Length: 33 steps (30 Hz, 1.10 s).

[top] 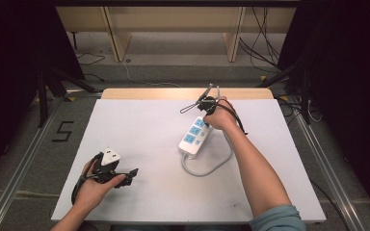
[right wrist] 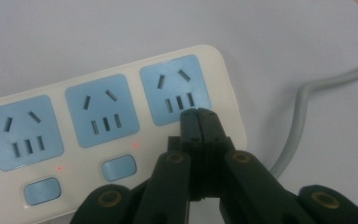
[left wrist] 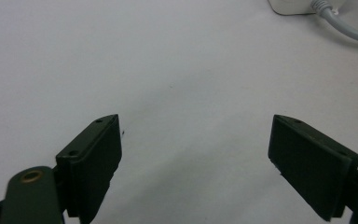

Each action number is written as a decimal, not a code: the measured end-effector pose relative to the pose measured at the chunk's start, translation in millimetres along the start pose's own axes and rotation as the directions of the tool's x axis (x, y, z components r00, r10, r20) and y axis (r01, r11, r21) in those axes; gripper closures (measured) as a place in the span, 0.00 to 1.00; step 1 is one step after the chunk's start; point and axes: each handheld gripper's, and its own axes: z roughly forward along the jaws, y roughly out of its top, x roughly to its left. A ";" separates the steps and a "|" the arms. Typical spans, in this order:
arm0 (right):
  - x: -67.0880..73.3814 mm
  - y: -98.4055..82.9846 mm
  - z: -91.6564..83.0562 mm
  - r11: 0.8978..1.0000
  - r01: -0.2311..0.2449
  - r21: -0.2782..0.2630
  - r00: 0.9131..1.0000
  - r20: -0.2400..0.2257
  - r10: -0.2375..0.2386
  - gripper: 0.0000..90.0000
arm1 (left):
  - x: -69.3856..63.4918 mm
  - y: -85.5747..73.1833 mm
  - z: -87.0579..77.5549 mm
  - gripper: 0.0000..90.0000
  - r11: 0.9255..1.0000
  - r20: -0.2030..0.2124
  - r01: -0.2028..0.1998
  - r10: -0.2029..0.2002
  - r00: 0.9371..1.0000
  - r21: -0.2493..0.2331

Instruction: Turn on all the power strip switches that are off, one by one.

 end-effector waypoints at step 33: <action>2.4 1.6 3.3 1.000 -0.008 0.022 1.000 0.018 0.007 1.00 | -1.0 0.4 0.4 0.19 1.000 0.001 -0.002 0.002 1.000 -0.002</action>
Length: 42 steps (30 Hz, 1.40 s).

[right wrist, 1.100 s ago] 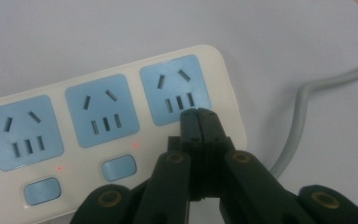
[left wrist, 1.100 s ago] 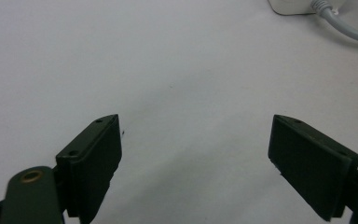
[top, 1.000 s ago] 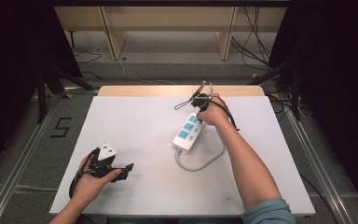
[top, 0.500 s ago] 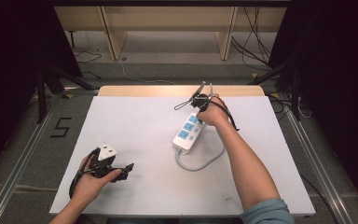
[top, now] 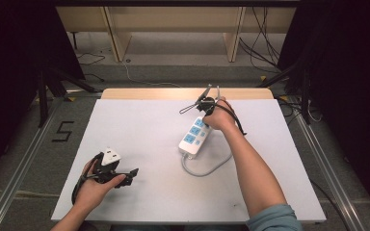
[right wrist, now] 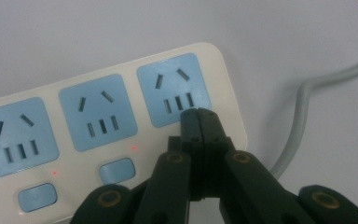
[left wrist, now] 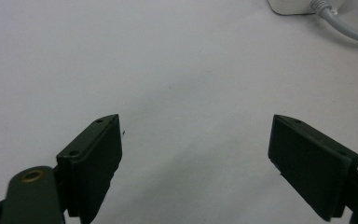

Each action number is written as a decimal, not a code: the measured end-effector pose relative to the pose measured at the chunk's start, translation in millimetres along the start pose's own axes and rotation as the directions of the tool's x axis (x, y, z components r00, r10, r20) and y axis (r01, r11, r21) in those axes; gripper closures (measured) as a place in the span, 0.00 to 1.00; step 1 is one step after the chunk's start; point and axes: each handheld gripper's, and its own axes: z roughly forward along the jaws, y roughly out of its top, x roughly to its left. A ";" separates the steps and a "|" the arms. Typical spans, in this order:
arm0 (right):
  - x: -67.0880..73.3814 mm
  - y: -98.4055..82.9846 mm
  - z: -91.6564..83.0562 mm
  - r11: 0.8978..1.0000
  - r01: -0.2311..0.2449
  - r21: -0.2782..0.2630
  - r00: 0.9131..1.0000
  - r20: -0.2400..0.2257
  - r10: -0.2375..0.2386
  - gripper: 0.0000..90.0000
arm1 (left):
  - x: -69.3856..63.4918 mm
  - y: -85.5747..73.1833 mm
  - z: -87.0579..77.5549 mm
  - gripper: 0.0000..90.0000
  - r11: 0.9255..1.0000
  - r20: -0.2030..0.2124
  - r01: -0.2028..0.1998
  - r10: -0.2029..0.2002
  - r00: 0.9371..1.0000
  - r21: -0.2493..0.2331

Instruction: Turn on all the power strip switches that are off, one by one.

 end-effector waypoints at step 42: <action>-2.9 -29.1 -21.9 0.987 -0.035 -0.156 0.999 -0.022 0.032 0.96 | 1.1 -0.7 0.1 0.19 1.000 -0.001 0.000 0.000 1.000 0.004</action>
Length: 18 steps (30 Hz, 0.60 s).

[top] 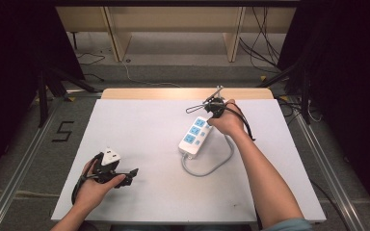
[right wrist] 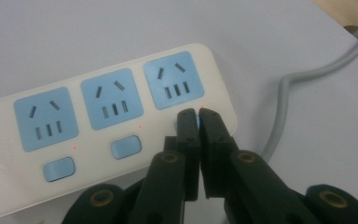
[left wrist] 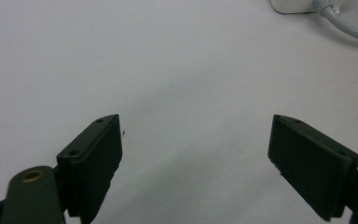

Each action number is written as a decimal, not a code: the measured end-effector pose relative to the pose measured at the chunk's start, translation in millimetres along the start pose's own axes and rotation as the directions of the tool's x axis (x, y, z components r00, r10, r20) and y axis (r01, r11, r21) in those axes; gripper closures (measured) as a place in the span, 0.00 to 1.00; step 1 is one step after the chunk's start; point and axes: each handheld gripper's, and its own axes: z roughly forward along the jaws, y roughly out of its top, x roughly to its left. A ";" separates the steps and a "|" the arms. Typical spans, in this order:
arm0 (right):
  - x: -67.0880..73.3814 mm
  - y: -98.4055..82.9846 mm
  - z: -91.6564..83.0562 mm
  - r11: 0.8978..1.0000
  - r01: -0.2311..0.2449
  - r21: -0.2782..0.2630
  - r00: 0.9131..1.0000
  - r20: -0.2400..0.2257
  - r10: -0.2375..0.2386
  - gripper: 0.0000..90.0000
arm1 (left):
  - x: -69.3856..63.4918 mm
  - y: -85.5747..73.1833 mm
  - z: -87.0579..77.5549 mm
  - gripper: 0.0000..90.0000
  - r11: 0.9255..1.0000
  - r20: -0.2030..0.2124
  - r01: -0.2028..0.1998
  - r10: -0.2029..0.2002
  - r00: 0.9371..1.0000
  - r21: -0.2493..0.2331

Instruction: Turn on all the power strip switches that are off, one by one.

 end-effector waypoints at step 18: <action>17.5 -120.5 -42.2 0.931 -0.126 -0.343 0.991 -0.094 0.100 0.62 | 2.7 -1.1 -1.2 0.19 1.000 0.001 0.017 -0.017 1.000 -0.005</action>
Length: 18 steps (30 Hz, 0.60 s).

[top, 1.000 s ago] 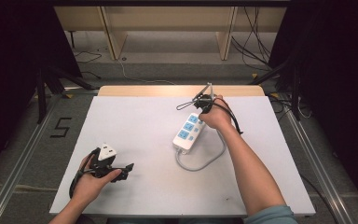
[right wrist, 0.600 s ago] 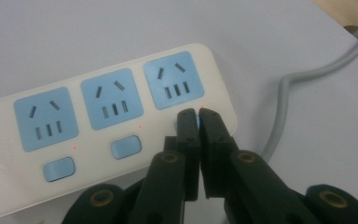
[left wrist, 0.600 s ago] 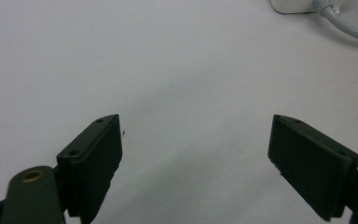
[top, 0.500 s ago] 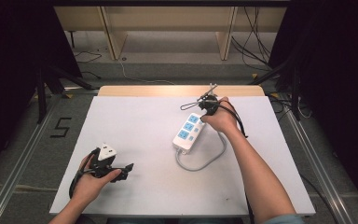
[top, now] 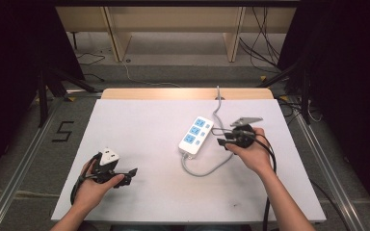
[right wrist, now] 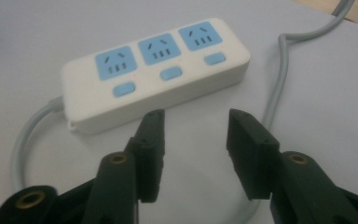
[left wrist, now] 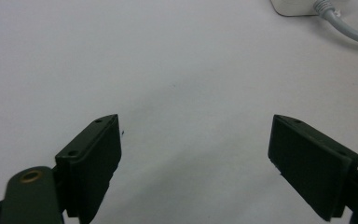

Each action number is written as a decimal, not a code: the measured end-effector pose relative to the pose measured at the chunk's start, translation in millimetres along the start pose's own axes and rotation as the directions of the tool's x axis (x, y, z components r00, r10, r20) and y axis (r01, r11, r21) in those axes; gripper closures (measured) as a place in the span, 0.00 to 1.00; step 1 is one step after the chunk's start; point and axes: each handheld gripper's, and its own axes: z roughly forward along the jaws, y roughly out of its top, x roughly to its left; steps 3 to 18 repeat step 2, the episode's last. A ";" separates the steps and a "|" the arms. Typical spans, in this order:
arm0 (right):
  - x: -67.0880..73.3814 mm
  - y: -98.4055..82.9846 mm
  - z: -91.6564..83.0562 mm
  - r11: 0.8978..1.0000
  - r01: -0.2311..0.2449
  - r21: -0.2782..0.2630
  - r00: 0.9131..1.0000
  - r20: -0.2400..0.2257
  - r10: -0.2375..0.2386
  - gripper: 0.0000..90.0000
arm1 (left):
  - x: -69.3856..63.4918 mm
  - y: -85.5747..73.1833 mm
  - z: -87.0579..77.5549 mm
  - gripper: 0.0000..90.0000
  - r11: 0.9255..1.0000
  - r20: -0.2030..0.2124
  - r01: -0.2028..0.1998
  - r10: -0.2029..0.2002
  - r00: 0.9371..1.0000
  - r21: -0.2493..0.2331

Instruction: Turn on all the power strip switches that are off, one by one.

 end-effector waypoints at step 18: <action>3.6 -19.2 -14.4 0.998 -0.003 -0.065 1.000 -0.013 0.002 0.57 | 0.5 0.1 0.2 0.19 1.000 -0.001 0.000 0.000 1.000 -0.001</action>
